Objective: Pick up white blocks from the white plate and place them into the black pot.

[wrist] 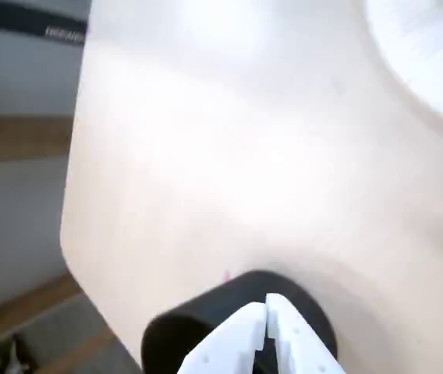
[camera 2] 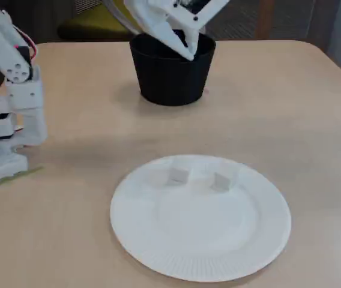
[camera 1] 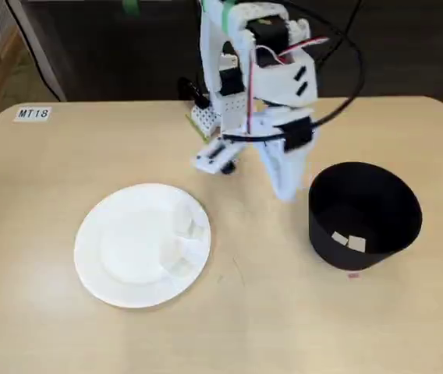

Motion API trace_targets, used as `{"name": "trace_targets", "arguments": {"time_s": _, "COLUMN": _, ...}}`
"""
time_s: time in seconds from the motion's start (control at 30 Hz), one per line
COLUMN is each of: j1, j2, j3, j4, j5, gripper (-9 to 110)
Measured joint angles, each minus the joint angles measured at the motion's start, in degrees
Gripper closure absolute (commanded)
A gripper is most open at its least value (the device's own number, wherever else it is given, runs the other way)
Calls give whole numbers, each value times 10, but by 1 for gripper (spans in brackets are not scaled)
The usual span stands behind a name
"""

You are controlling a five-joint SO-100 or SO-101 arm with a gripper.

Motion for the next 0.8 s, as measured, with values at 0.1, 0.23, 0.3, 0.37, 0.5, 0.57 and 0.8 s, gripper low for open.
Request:
{"name": "trace_targets", "arguments": {"time_s": 0.1, "j1": 50, "j2": -4, "j3": 3, "j4": 8, "j5": -13, "gripper": 104}}
{"name": "trace_targets", "arguments": {"time_s": 0.23, "j1": 103, "j2": -46, "j3": 3, "j4": 8, "j5": -100, "gripper": 104}}
{"name": "trace_targets", "arguments": {"time_s": 0.3, "j1": 131, "j2": -72, "j3": 3, "j4": 8, "j5": -159, "gripper": 104}}
{"name": "trace_targets", "arguments": {"time_s": 0.37, "j1": 163, "j2": -93, "j3": 3, "j4": 8, "j5": -197, "gripper": 104}}
{"name": "trace_targets", "arguments": {"time_s": 0.5, "j1": 212, "j2": -113, "j3": 3, "j4": -11, "j5": -229, "gripper": 104}}
{"name": "trace_targets", "arguments": {"time_s": 0.57, "j1": 218, "j2": -119, "j3": 3, "j4": -26, "j5": -239, "gripper": 104}}
{"name": "trace_targets", "arguments": {"time_s": 0.8, "j1": 214, "j2": -157, "j3": 3, "j4": -69, "j5": -277, "gripper": 80}}
